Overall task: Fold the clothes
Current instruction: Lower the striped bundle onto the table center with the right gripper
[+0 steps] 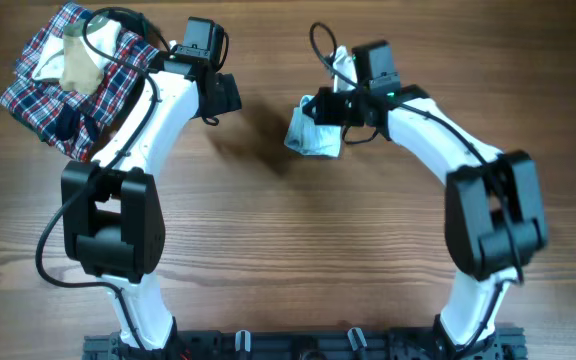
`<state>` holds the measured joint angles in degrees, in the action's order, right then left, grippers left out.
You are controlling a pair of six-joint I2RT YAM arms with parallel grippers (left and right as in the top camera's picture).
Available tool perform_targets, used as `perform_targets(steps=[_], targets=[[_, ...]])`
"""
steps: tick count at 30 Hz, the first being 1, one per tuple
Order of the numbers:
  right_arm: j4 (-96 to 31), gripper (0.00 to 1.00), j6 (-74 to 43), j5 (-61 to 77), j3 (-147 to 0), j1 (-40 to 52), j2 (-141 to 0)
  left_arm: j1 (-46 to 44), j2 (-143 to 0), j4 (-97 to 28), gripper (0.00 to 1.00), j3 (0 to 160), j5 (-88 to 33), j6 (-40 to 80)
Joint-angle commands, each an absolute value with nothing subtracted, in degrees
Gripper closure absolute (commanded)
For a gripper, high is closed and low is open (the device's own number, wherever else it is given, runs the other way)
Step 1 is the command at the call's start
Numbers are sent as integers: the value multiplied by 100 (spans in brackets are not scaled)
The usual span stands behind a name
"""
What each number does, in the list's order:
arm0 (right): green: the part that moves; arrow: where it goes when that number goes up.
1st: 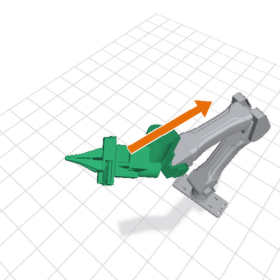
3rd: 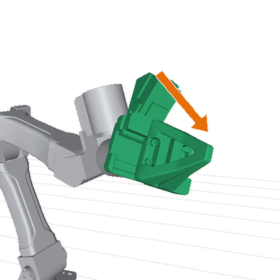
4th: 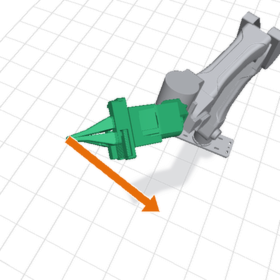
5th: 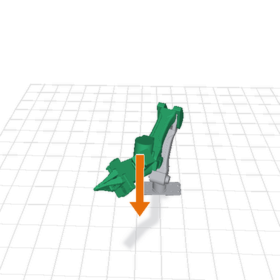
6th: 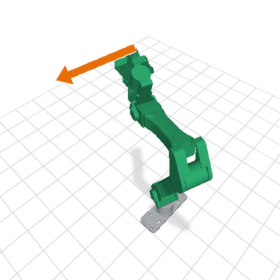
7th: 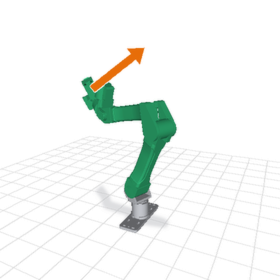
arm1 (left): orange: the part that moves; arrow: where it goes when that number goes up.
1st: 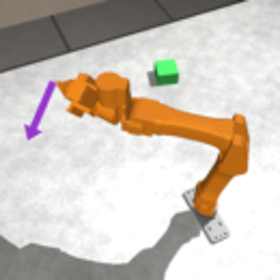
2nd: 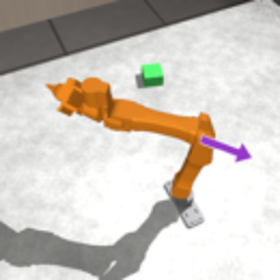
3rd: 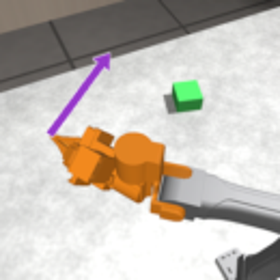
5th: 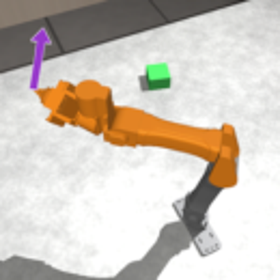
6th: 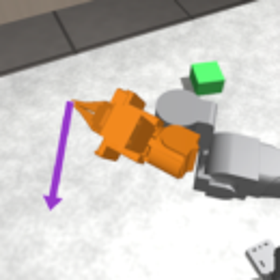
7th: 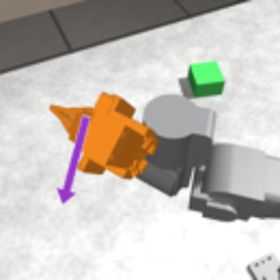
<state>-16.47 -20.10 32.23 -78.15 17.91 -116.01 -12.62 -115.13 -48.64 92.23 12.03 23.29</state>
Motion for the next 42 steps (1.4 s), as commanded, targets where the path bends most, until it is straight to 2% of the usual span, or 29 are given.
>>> perform_targets(steps=[1, 4, 12, 19, 26, 27, 28, 30, 31, 33, 34, 38, 42], targets=[[-1398, 96, -1949, 4226, -7852, 1649, -12064, -1251, -11312, -4845, 0, 9290, 1140, 2425], [-1223, 96, -1966, 4777, -7852, 1505, -12392, -1251, -11312, -4845, 0, 9290, 1138, 2425], [-1221, 96, -2112, 4812, -7852, 1393, -12993, -1251, -11312, -4849, 0, 9290, 1138, 2425], [-1236, 96, -2099, 4818, -7854, 1352, -12866, -1251, -11312, -4851, 0, 9290, 1138, 2423], [-1247, 95, -2108, 4788, -7894, 1249, -12103, -1251, -11312, -4851, 0, 9290, 1140, 2423], [-1271, 90, -2115, 4775, -7894, 1194, -11933, -1251, -11312, -4851, 0, 9290, 1140, 2421], [-1347, 79, -2182, 4711, -7894, 1105, -11714, -1251, -11312, -4851, 0, 9290, 1140, 2421], [-1446, 68, -2250, 4633, -7894, 998, -11513, -1251, -11312, -4849, 0, 9290, 1140, 2392], [-1490, 51, -2252, 4635, -7894, 947, -11445, -1251, -11314, -4847, 0, 9290, 1140, 2340], [-1621, 27, -2244, 4615, -7894, 854, -11380, -1251, -11312, -4849, 0, 9290, 1142, 2272], [-1752, 21, -2182, 4587, -7891, 810, -11378, -1251, -11312, -4851, 0, 9290, 1140, 2274], [-2565, 6, -1651, 3918, -7876, 764, -11406, -1251, -11312, -4849, 0, 9290, 1140, 2274], [-2939, 4, -1315, 3546, -7791, 768, -11415, -1251, -11312, -4823, 0, 9290, 1140, 2274]])
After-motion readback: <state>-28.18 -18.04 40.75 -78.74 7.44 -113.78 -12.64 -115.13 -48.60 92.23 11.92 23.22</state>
